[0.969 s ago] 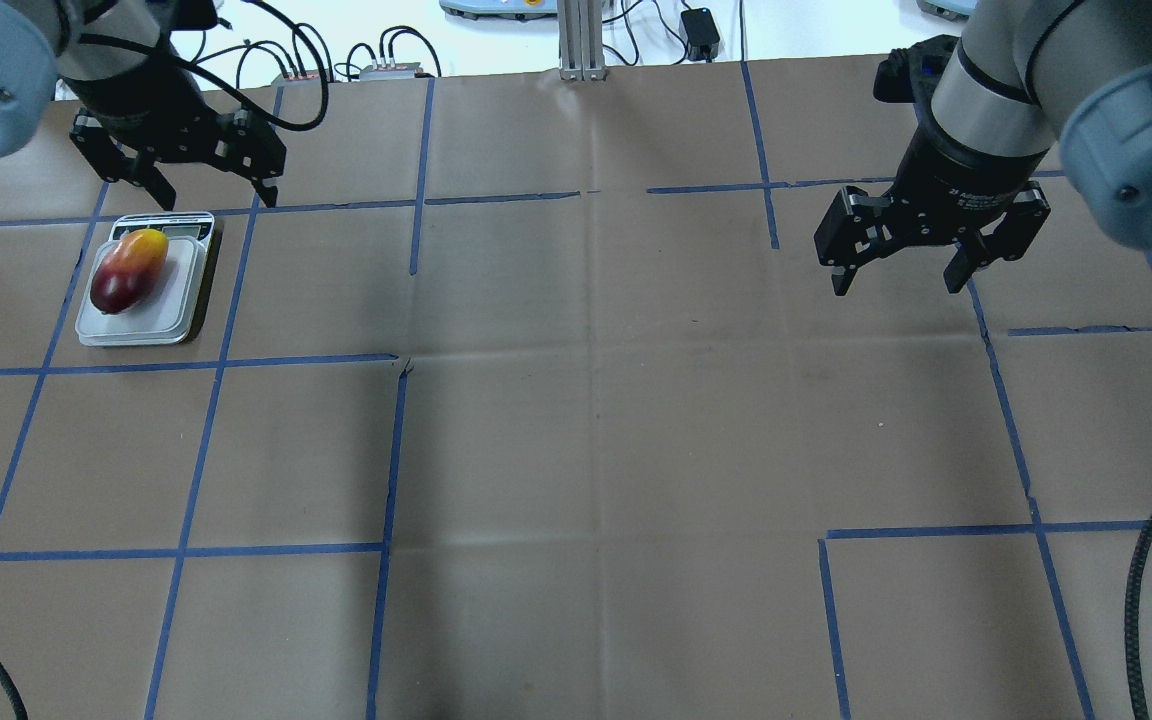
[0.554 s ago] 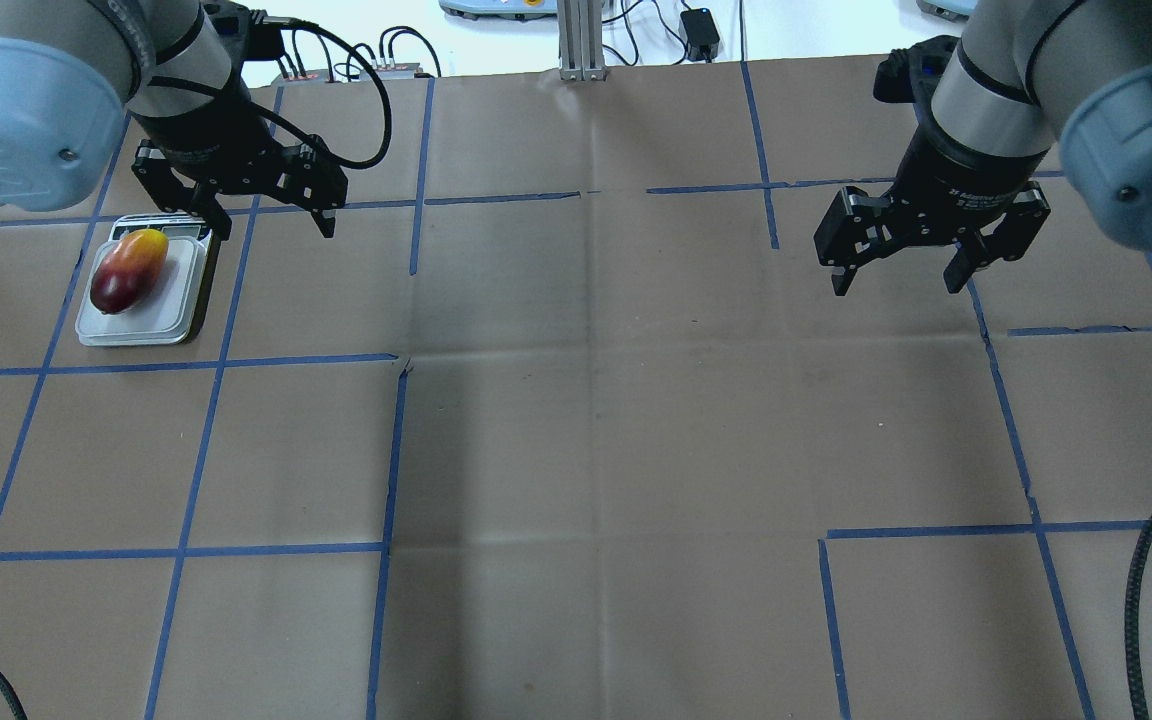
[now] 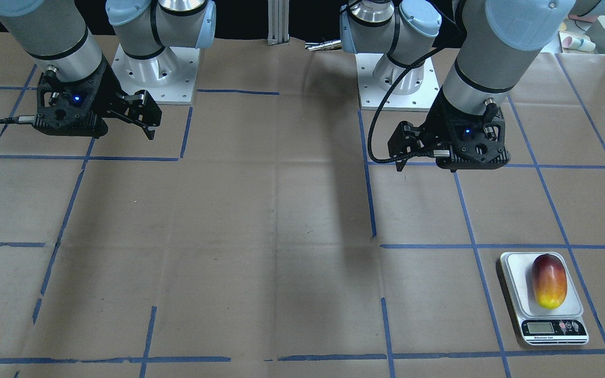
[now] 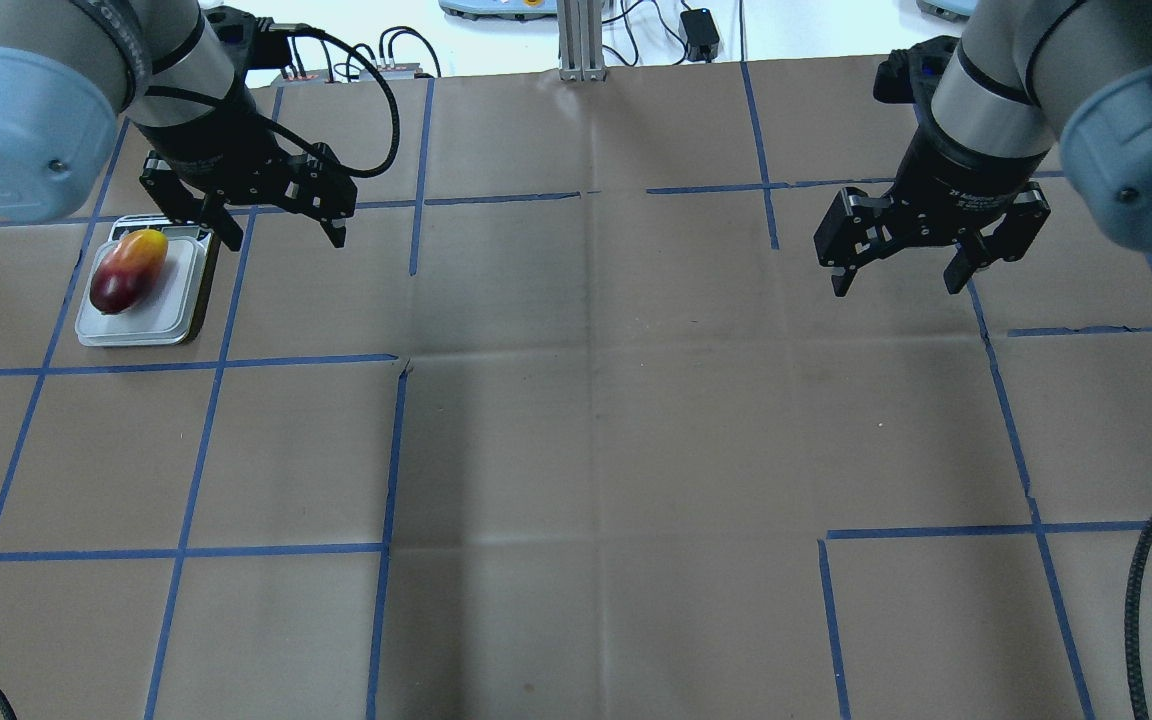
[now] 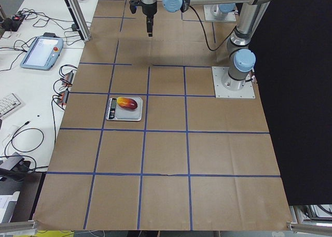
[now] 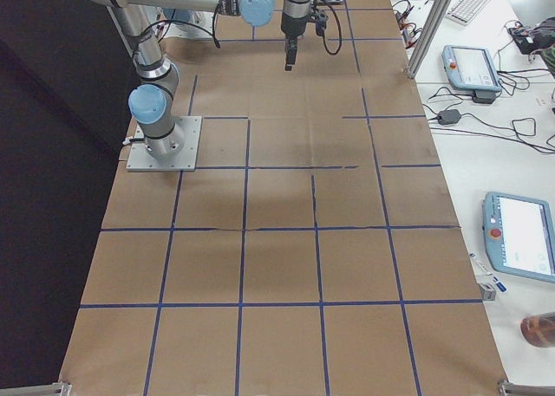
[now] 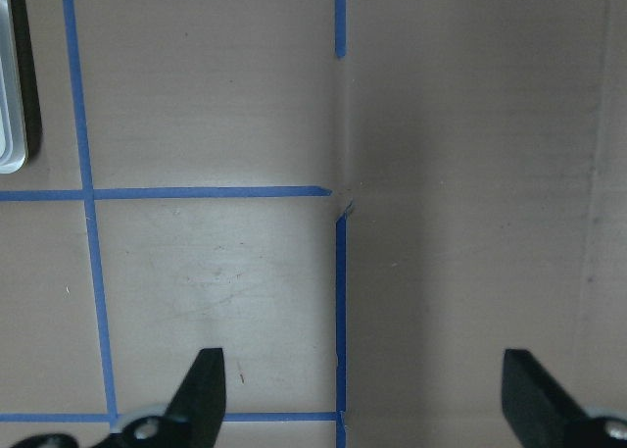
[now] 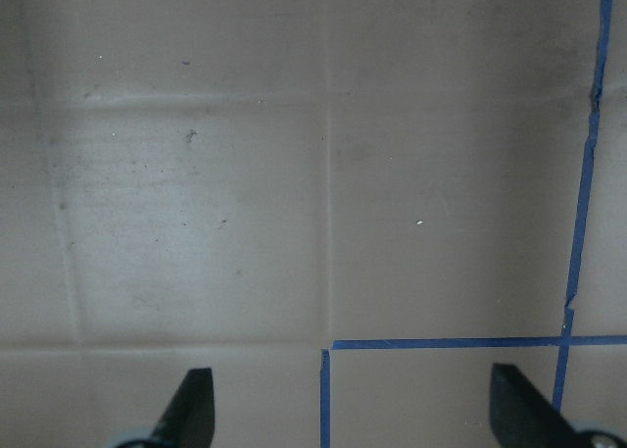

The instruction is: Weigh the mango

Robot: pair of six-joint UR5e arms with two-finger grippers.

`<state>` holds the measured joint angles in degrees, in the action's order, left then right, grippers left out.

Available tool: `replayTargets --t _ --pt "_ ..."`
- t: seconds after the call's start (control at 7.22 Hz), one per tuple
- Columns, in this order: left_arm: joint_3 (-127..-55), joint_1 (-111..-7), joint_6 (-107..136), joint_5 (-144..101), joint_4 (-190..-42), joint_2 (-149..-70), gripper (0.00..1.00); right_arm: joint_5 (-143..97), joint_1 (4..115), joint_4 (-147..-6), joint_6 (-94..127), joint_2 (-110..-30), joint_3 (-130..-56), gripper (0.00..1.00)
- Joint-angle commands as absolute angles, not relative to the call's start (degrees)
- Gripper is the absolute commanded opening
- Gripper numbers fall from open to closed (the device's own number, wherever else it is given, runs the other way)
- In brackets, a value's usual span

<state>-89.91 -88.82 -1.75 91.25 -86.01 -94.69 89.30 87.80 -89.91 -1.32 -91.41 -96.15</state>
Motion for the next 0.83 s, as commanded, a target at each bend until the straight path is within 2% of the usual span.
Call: replayTargets --t 0.0,0.69 --pt "-90.4 -88.9 -1.8 92.0 -86.0 -94.0 1.0 89.3 87.8 -89.9 -1.3 -91.4 -96.2 1.0" --pt "-90.4 -89.0 -1.9 90.0 -86.0 -93.9 1.0 89.3 87.8 -89.9 -1.3 -91.4 -96.2 1.0"
